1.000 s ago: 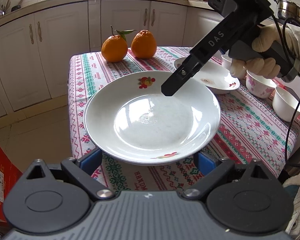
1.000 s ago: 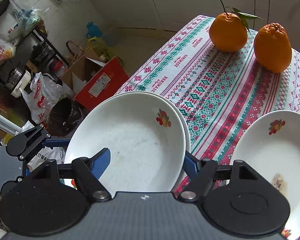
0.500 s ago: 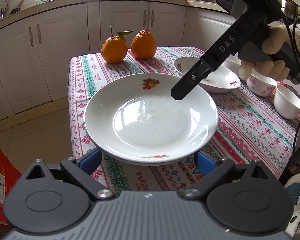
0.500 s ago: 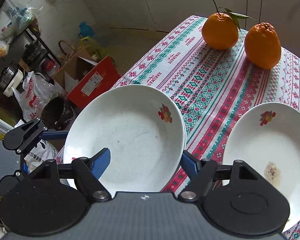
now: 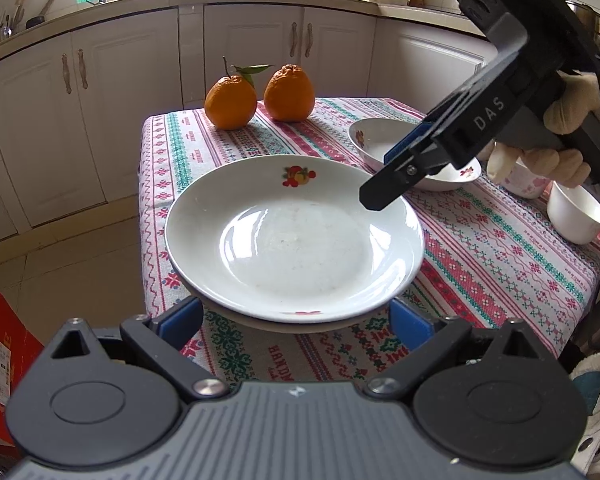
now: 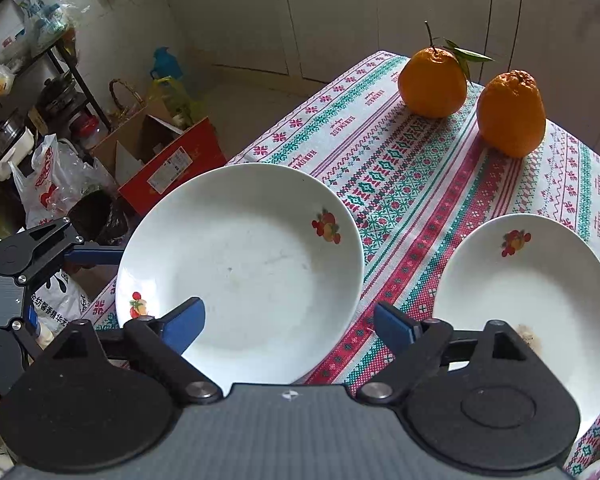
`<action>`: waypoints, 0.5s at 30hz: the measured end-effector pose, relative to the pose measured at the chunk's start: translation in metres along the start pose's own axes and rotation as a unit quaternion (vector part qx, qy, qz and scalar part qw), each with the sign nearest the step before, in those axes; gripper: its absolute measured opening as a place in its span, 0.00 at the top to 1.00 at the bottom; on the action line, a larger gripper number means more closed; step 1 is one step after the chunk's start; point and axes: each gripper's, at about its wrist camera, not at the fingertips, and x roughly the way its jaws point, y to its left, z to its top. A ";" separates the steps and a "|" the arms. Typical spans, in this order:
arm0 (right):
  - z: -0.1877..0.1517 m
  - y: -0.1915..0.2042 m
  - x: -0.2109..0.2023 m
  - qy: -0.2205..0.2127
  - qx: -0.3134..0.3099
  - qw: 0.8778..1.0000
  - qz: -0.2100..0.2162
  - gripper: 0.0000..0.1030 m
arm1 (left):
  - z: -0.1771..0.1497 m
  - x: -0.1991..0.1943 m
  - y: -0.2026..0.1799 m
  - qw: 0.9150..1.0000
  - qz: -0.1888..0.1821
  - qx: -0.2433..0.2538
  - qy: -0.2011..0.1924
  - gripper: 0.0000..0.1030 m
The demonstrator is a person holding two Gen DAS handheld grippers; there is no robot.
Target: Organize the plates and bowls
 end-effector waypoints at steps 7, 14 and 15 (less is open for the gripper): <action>-0.036 0.013 -0.026 -0.070 -0.033 0.993 -0.094 0.00 | 0.008 -0.020 -0.018 0.999 -0.004 0.016 -0.030 0.02; -0.078 0.013 -0.044 -0.096 -0.027 0.984 -0.150 0.00 | 0.027 -0.033 -0.039 0.998 -0.014 0.033 -0.056 0.01; -0.085 0.010 -0.045 -0.099 -0.019 0.982 -0.161 0.00 | 0.030 -0.034 -0.042 0.998 -0.016 0.034 -0.059 0.01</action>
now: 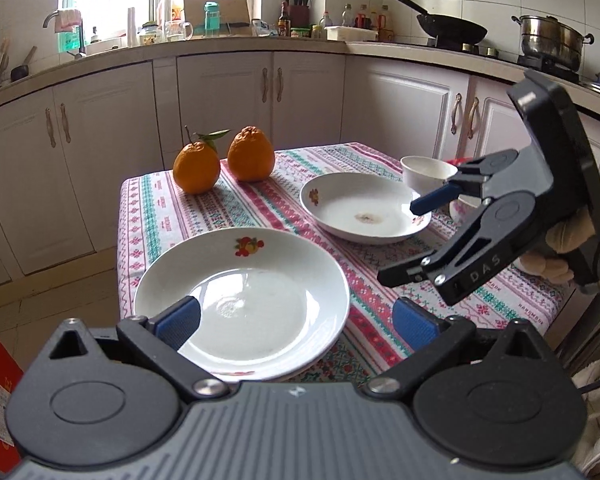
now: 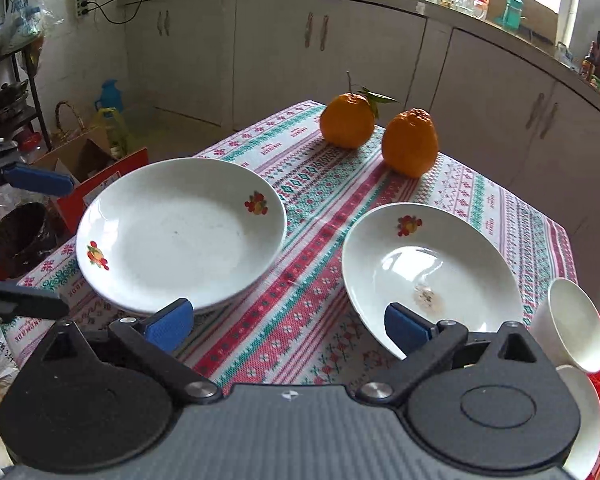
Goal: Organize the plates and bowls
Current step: 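Release the left tool's plate onto the table and withdraw both tools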
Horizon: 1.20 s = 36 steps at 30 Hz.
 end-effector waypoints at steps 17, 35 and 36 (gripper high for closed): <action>-0.063 -0.030 0.006 0.023 0.076 0.995 -0.056 0.00 | 0.037 0.033 -0.047 0.998 -0.022 0.050 0.015 0.01; -0.060 -0.051 0.036 0.010 0.135 0.989 -0.059 0.00 | 0.100 0.115 -0.042 0.993 -0.071 0.089 0.035 0.01; -0.059 -0.052 0.036 0.010 0.135 0.989 -0.059 0.00 | 0.104 0.123 -0.042 0.992 -0.071 0.097 0.036 0.01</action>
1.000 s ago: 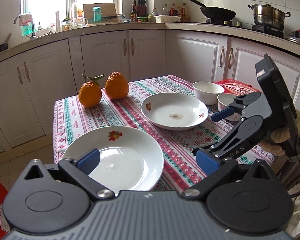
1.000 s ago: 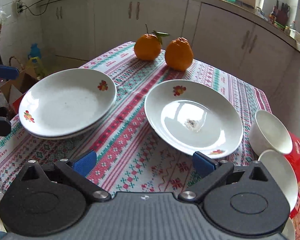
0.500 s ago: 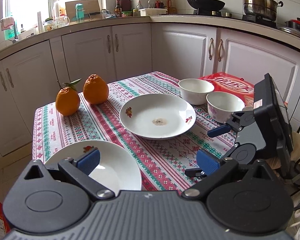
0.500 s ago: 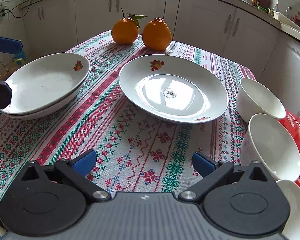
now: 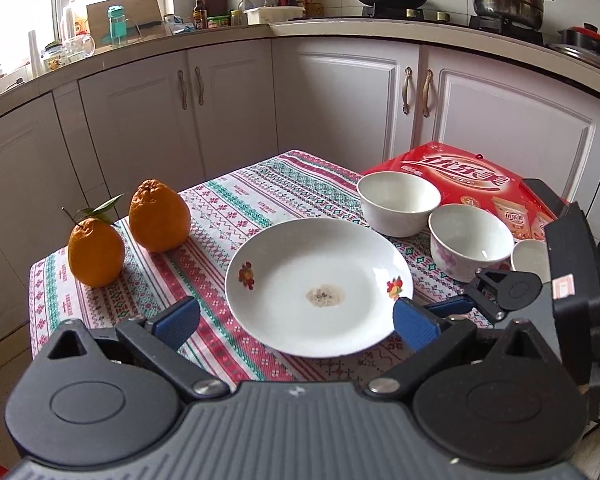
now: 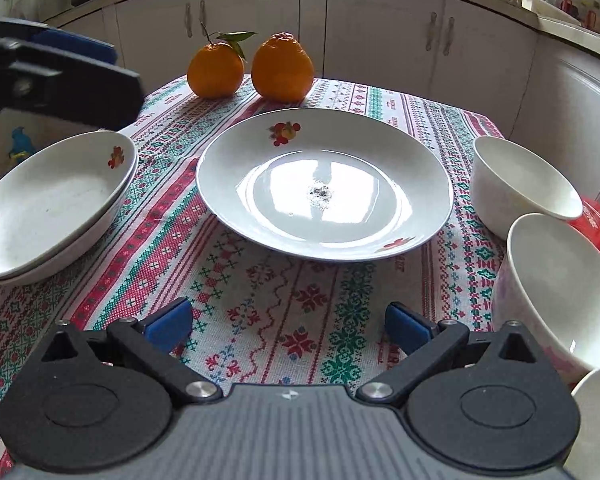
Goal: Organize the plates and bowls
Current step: 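Release the left tool's plate onto the table and withdraw both tools, then grasp the rim of a white flower plate with the left tool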
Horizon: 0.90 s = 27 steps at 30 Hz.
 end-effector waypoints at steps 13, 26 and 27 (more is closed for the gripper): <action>0.018 -0.007 0.018 0.004 0.016 1.000 -0.017 0.00 | 0.034 0.104 0.028 0.997 -0.036 0.008 0.075 0.02; 0.023 -0.008 0.024 0.001 0.021 0.999 -0.026 0.00 | 0.047 0.169 0.043 0.983 -0.081 0.002 0.168 0.11; 0.023 -0.008 0.024 0.000 0.022 0.999 -0.026 0.00 | 0.047 0.171 0.043 0.982 -0.084 0.004 0.171 0.12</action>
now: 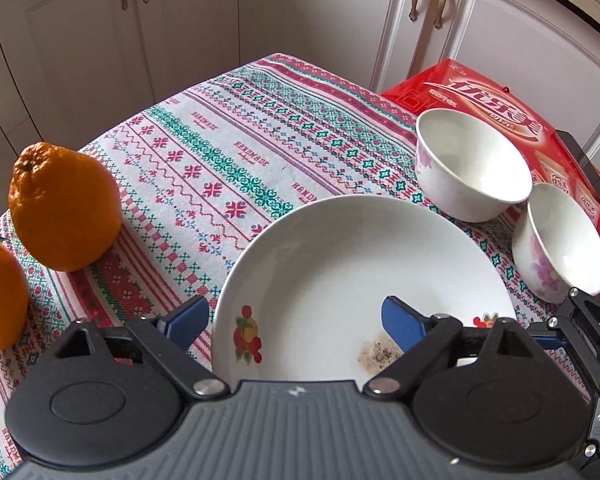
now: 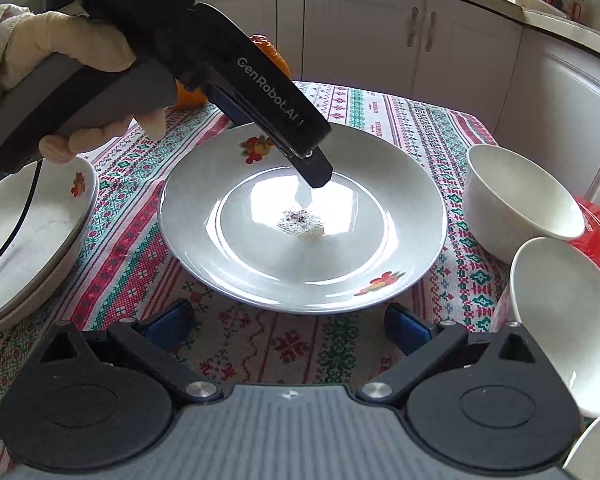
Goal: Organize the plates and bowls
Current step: 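Grasp the rim of a white flower plate with the left tool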
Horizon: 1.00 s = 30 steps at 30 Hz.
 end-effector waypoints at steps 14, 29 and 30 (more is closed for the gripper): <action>0.005 -0.007 0.002 -0.016 0.009 1.000 -0.007 0.10 | 0.013 0.016 0.003 0.999 -0.017 0.024 0.036 0.24; 0.006 -0.007 0.005 -0.018 0.005 1.000 -0.002 0.10 | 0.021 0.021 0.004 0.997 -0.035 0.041 0.058 0.24; 0.006 -0.007 0.004 -0.018 0.004 1.000 -0.002 0.10 | 0.021 0.020 0.004 0.997 -0.033 0.043 0.058 0.24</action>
